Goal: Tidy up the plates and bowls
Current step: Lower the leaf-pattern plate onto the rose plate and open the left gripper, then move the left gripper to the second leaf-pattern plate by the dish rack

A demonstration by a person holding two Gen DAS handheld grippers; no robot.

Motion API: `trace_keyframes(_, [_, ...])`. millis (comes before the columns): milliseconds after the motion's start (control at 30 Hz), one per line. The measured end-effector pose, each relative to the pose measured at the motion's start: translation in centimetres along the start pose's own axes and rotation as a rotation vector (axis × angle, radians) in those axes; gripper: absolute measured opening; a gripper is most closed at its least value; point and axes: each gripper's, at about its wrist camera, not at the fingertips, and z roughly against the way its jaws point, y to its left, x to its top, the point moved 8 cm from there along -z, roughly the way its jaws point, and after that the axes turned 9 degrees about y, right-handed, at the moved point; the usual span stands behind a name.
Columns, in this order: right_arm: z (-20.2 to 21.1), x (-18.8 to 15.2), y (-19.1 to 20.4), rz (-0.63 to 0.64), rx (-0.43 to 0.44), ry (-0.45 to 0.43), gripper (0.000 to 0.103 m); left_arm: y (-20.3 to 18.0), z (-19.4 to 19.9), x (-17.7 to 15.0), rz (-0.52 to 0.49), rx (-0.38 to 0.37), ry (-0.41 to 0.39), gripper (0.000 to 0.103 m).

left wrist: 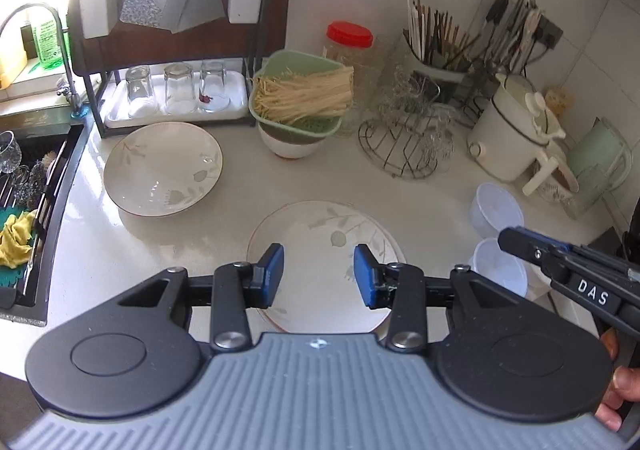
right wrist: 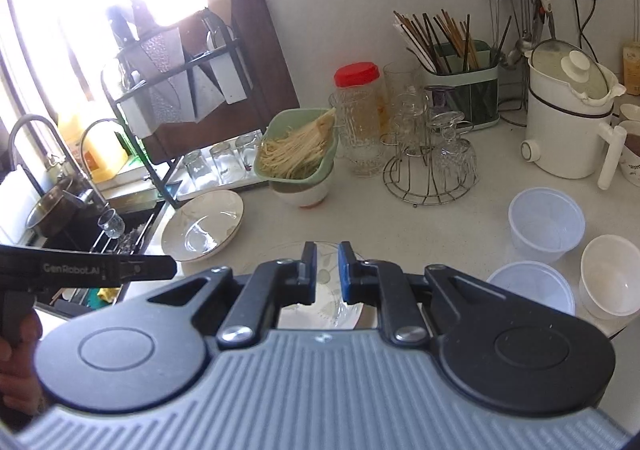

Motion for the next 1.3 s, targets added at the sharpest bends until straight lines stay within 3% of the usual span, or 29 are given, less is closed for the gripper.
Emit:
trace_keyframes(300, [1.0,-0.2,-0.6,0.029,-0.014,-0.013,0.015,0.1,0.6,-0.6,0.021,0.031,-0.003,0.045])
trace_keyframes(933, [1.0,0.0,-0.7,0.149,0.004,-0.009,0.017,-1.4,0.2,-1.1,0.072,0.045,-0.017,0.064])
trace_keyframes(1000, [0.7,0.0,-1.2,0.145,0.009,0.004,0.025,-1.7,0.3,-1.1,0.080,0.056,-0.032,0.067])
trace_keyframes(1067, [0.5,-0.1,-1.7,0.139,0.017,0.017,0.042,-1.8,0.6,-1.1,0.100,0.083,-0.053,0.067])
trace_keyframes(1133, [0.4,-0.1,-2.4,0.136,0.011,0.016,0.086,-1.9,0.9,-1.1,0.112,0.102,-0.074,0.070])
trace_keyframes(1167, [0.4,0.0,-2.6,0.130,0.015,0.009,0.091,-1.9,1.0,-1.2,0.124,0.107,-0.079,0.074])
trace_keyframes(1300, [0.0,-0.1,-3.6,0.123,0.033,0.028,0.092,-2.1,1.1,-1.6,0.157,0.125,-0.082,0.078])
